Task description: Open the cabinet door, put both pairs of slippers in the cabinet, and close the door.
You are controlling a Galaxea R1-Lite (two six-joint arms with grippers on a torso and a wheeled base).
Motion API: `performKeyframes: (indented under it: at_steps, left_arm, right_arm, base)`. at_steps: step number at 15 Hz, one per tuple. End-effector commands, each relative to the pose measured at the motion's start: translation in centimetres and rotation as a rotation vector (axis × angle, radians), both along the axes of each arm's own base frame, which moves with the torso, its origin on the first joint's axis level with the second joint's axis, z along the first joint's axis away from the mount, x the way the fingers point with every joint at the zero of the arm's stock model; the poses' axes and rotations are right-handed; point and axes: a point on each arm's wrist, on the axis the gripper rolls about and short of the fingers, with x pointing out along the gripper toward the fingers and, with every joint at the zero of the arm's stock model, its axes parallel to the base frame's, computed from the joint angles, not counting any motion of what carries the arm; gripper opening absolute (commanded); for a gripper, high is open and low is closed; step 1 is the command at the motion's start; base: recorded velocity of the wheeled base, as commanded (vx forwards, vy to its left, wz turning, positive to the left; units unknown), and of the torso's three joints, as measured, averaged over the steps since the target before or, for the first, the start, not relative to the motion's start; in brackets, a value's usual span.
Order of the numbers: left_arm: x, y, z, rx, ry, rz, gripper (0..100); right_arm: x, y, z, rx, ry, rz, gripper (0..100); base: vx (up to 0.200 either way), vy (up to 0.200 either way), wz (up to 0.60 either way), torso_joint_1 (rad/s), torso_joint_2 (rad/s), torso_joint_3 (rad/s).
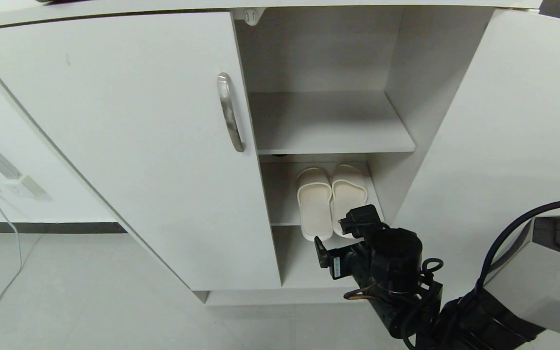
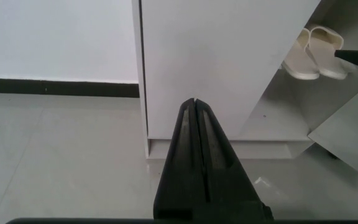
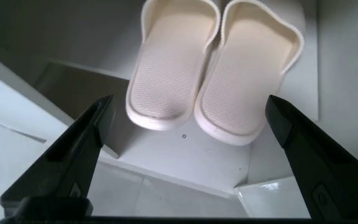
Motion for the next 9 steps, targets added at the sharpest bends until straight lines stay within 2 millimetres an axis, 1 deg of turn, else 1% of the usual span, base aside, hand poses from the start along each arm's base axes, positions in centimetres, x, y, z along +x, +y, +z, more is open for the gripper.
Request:
performKeyframes:
  at_steps: [1, 2, 9]
  left_arm:
    - [0.01, 0.0, -0.01, 0.0, 0.002, 0.001, 0]
    - [0.01, 0.0, -0.01, 0.0, 0.002, 0.001, 0]
    - [0.01, 0.0, -0.01, -0.003, 0.002, -0.001, 0]
  right_arm:
    - [-0.08, -0.05, -0.03, -0.001, 0.001, 0.0, 100]
    - [-0.13, -0.11, -0.12, -0.005, 0.005, 0.002, 100]
    - [-0.3, -0.3, -0.45, -0.008, 0.008, 0.002, 100]
  base:
    - [-0.2, 0.0, 0.0, -0.007, 0.0, 0.007]
    - [-0.2, 0.0, 0.0, -0.007, 0.01, 0.012]
    - [0.0, 0.0, 0.0, 0.0, 0.0, 0.0]
